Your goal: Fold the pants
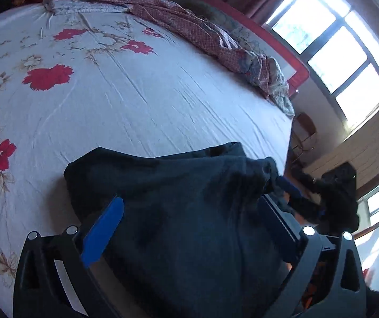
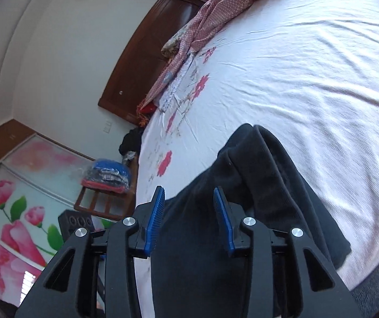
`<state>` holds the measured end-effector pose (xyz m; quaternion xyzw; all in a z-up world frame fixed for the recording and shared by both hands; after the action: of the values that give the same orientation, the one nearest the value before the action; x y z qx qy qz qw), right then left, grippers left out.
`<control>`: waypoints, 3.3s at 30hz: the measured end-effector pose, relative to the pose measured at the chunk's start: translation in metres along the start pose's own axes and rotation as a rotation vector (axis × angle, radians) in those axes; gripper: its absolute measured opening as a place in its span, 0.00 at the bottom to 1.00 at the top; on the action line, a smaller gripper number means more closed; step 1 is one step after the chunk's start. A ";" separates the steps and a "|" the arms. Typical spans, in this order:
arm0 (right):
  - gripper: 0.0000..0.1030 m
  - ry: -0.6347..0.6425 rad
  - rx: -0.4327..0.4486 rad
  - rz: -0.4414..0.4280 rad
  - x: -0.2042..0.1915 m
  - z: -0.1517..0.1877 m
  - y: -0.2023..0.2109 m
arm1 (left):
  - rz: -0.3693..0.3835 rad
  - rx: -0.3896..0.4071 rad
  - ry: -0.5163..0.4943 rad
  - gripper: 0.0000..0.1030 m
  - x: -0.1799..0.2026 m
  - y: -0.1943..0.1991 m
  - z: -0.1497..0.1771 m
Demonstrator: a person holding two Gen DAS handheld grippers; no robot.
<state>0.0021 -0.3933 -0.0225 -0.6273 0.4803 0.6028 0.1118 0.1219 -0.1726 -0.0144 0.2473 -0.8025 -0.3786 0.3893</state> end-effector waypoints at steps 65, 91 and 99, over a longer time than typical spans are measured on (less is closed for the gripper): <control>0.37 0.365 -0.378 0.154 -0.054 0.007 0.016 | 0.396 -0.033 0.315 0.23 -0.015 0.031 0.066; 0.66 0.203 -0.266 0.169 -0.047 -0.006 -0.100 | -0.136 0.153 0.432 0.68 -0.174 0.132 0.102; 0.66 0.282 -0.430 -0.080 -0.171 -0.020 -0.217 | -0.097 0.092 0.155 0.80 -0.097 0.089 0.067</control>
<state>0.2078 -0.2164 0.0351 -0.7328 0.3270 0.5928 -0.0683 0.1139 -0.0254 -0.0136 0.3321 -0.7735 -0.3395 0.4197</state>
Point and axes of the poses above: each gripper's, at about its wrist camera, not at the fingertips, and y roughly against the way its jaws point, x to its right, z to its underside, the point moved 3 cm from there along -y, roughly the way its jaws point, and after that the axes turned 11 degrees about -x, right-handed, at the moved point
